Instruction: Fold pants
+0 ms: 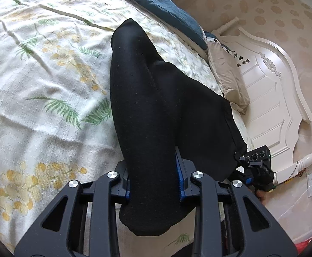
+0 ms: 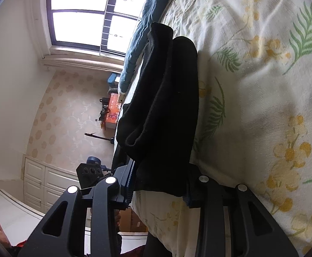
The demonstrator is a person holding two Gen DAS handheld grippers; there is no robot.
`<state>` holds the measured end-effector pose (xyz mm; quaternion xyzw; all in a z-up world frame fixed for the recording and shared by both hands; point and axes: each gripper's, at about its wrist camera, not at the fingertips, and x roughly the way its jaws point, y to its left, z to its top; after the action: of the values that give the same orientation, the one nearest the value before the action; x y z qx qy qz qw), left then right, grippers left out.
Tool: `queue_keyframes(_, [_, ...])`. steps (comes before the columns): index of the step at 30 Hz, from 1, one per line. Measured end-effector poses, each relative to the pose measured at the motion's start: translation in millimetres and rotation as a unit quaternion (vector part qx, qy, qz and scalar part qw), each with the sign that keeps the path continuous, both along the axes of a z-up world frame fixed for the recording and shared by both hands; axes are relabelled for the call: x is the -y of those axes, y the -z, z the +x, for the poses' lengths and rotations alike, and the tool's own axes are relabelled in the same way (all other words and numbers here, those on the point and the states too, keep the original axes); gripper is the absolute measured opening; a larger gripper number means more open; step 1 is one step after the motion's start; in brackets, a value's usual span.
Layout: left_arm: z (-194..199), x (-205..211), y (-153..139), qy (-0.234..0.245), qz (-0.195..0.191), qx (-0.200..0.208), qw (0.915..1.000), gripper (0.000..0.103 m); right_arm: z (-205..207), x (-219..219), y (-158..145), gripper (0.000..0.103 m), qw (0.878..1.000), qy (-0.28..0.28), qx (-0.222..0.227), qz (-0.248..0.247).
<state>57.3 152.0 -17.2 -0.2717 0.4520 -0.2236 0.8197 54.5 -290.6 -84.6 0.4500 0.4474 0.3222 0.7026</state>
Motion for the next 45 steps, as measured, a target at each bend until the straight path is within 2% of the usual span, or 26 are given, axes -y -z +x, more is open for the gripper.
queue_keyframes(3, [-1.5,1.7,-0.5,-0.001,0.011,0.003,0.9999,0.039,-1.3,1.9,2.6,0.036,1.0,0.003,0.001,0.006])
queue_keyframes(5, [-3.1,3.1,-1.7,-0.017,0.039,0.007,0.9991,0.058,-3.9,0.0,1.0,0.038,1.0,0.002,0.006,0.001])
queue_keyframes(8, [-11.9,10.9,-8.2,-0.04,0.096,0.029,0.9942,0.074,-8.1,-1.4,-3.1,0.046,1.0,0.008,0.013,-0.007])
queue_keyframes(11, [-24.8,18.7,-16.3,-0.063,0.148,0.047,0.9858,0.088,-13.9,-6.3,-13.6,0.055,0.999,0.008,0.027,-0.038])
queue_keyframes(13, [-36.8,23.6,-21.3,-0.082,0.173,0.061,0.9797,0.091,-23.0,-11.8,-22.0,0.064,0.997,0.007,0.04,-0.071])
queue_keyframes(17, [-55.9,30.8,-27.4,-0.119,0.21,0.073,0.9676,0.095,-44.9,-25.7,-37.3,0.072,0.984,0.021,0.061,-0.163])
queue_keyframes(21, [-76.9,46.2,-33.1,-0.144,0.248,0.09,0.9537,0.096,-66.3,-43.1,-48.3,0.075,0.959,0.042,0.078,-0.268])
queue_keyframes(24, [-88.5,62.2,-34.3,-0.133,0.275,0.089,0.9481,0.097,-78.1,-61.0,-54.3,0.076,0.93,0.054,0.091,-0.351])
queue_keyframes(25, [-90.2,67.9,-34.0,-0.129,0.286,0.088,0.9454,0.097,-79.6,-69.3,-56.3,0.077,0.916,0.055,0.1,-0.384])
queue_keyframes(28, [-101.9,88.0,-34.9,-0.12,0.338,0.104,0.9277,0.097,-84.2,-83.7,-60.2,0.078,0.89,0.058,0.12,-0.435])
queue_keyframes(29, [-106.9,94.5,-35.1,-0.119,0.352,0.113,0.9218,0.097,-85.4,-85.0,-60.5,0.079,0.888,0.061,0.122,-0.439])
queue_keyframes(30, [-110.4,97.2,-35.6,-0.116,0.355,0.117,0.9202,0.097,-85.2,-85.3,-61.1,0.079,0.889,0.062,0.12,-0.437])
queue_keyframes(32, [-112.8,102.3,-36.7,-0.108,0.35,0.116,0.9232,0.097,-84.8,-81.1,-59.0,0.079,0.893,0.065,0.113,-0.431])
queue_keyframes(35, [-113.7,104.3,-38.3,-0.108,0.339,0.106,0.9286,0.097,-85.1,-84.1,-57.6,0.079,0.891,0.07,0.111,-0.434])
queue_keyframes(45, [-113.8,105.2,-37.4,-0.127,0.337,0.09,0.9286,0.097,-93.9,-82.5,-57.9,0.08,0.892,0.074,0.107,-0.434])
